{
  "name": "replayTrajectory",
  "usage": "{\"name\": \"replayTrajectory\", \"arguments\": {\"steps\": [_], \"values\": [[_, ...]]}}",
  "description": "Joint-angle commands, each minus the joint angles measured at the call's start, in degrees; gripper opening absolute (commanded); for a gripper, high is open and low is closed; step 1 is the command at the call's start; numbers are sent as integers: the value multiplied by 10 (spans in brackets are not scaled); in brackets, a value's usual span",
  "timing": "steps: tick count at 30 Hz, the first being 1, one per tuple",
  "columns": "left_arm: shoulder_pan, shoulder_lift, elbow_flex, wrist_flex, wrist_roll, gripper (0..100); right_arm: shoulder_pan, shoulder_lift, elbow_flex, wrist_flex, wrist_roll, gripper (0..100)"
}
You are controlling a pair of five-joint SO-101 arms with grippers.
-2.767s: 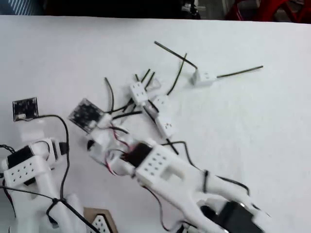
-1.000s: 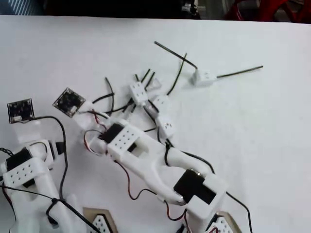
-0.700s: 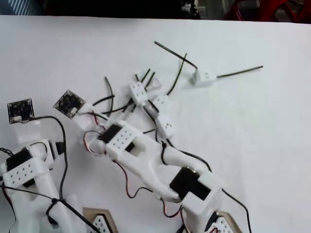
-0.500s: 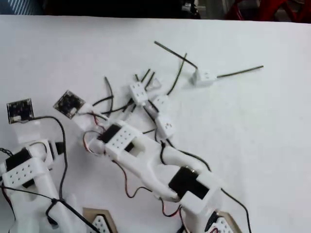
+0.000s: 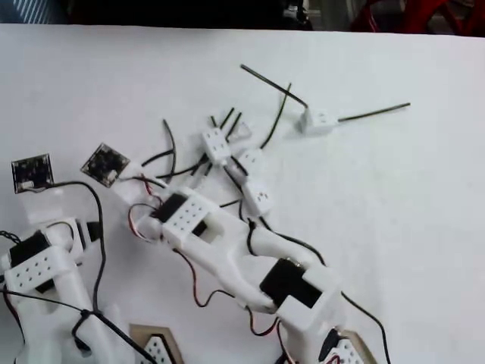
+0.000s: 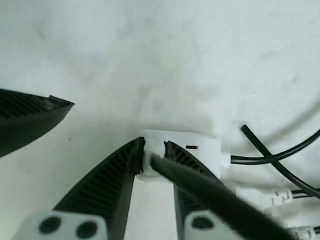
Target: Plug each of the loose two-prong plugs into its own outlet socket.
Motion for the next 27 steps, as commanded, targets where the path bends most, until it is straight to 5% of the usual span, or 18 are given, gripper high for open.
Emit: {"name": "replayTrajectory", "arguments": {"steps": [1, 16, 21, 27], "values": [[-4, -14, -2, -10, 5, 286, -5, -59, -1, 42, 4, 17], [-4, -14, -1, -10, 5, 286, -26, -331, 34, 194, 7, 17], [-4, -14, -1, -10, 5, 286, 55, -434, 90, 193, 8, 17], [-4, -14, -1, -10, 5, 286, 244, -491, 109, 120, 4, 17]]}}
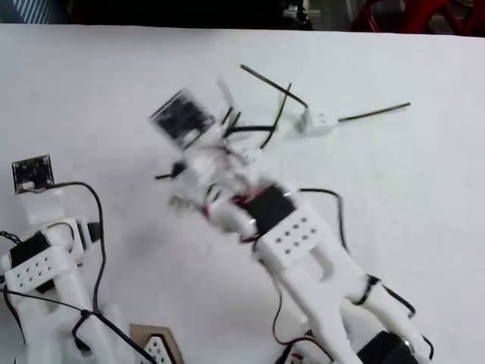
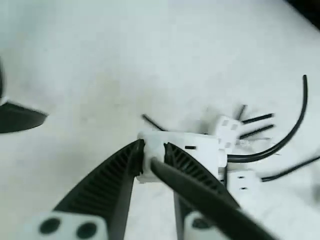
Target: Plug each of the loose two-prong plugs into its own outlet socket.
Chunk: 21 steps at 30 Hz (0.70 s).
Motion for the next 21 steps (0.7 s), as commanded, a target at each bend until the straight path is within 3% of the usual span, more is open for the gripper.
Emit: {"name": "replayTrajectory", "arguments": {"steps": [1, 9, 14, 21], "values": [[-3, -14, -4, -10, 5, 286, 121, -27, 2, -73, 3, 17], [-3, -14, -4, -10, 5, 286, 313, 142, -12, -234, 4, 17], [-2, -14, -4, -10, 5, 286, 358, 282, -110, -199, 5, 17], [-2, -14, -4, -10, 4, 286, 362, 428, -260, -98, 3, 18]]}}
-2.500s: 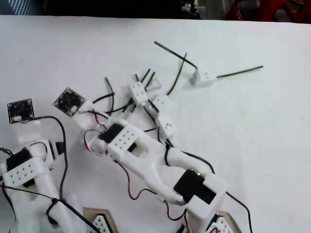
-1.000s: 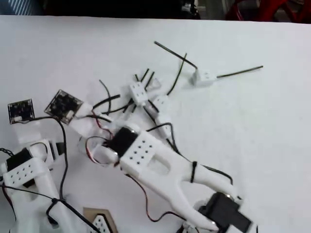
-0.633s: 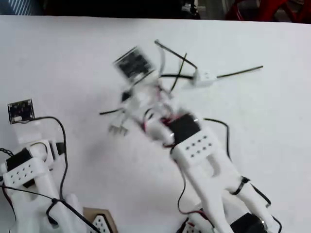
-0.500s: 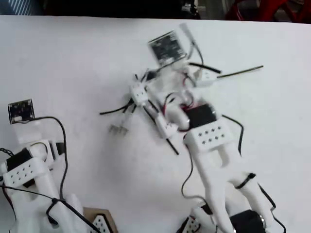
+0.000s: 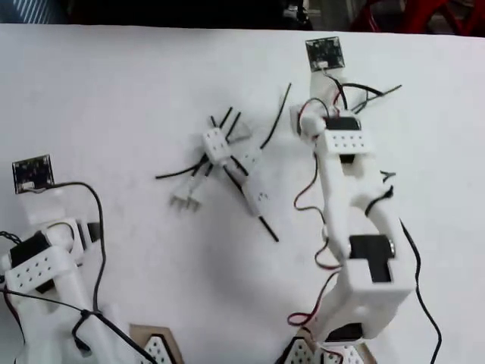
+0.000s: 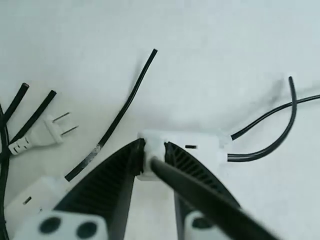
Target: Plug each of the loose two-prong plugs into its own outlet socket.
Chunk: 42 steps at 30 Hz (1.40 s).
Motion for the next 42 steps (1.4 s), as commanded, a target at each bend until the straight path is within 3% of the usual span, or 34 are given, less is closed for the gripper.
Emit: {"name": "replayTrajectory", "arguments": {"steps": [1, 7, 19, 25, 31, 36, 42], "values": [[-2, -14, -4, -10, 4, 286, 10, 33, -91, 42, 3, 19], [-2, -14, -4, -10, 4, 286, 19, 56, -157, 123, -11, 126], [-2, -14, -4, -10, 4, 286, -1, -32, -176, 208, -65, 131], [-2, -14, -4, -11, 4, 286, -85, -67, -175, 295, -99, 131], [-2, -14, -4, -11, 4, 286, -177, -11, -141, 273, -131, 130], [-2, -14, -4, -11, 3, 286, -214, 36, -137, 270, -120, 130], [-2, -14, -4, -11, 3, 286, -237, 38, -137, 312, -45, 130]]}}
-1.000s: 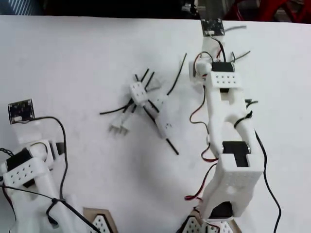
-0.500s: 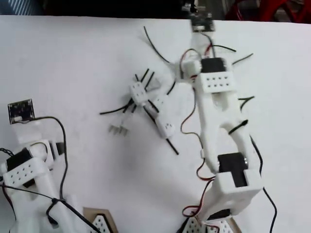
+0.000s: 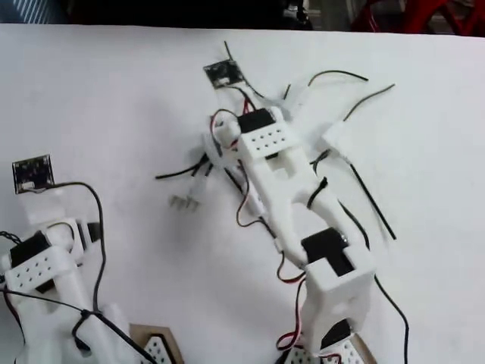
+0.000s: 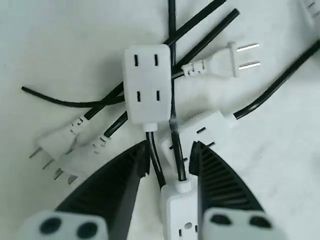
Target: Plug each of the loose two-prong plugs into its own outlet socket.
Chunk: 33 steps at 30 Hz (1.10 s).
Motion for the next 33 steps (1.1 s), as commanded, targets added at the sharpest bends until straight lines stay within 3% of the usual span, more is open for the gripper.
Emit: {"name": "replayTrajectory", "arguments": {"steps": [1, 7, 11, 19, 30, 33], "values": [[-2, -14, -3, -11, 2, 286, -7, -10, -6, 27, 27, 130], [22, -16, 25, -49, 2, 286, 7, -7, -4, 45, 51, 129], [22, -16, 25, -50, 2, 286, -32, -7, -3, 46, 42, 127], [22, -16, 25, -50, 2, 286, -111, 18, -2, 17, -147, 74], [22, -16, 25, -50, 2, 286, -121, 168, -132, 60, -241, 77], [22, -16, 25, -50, 2, 286, -122, 185, -176, 105, -261, 126]]}}
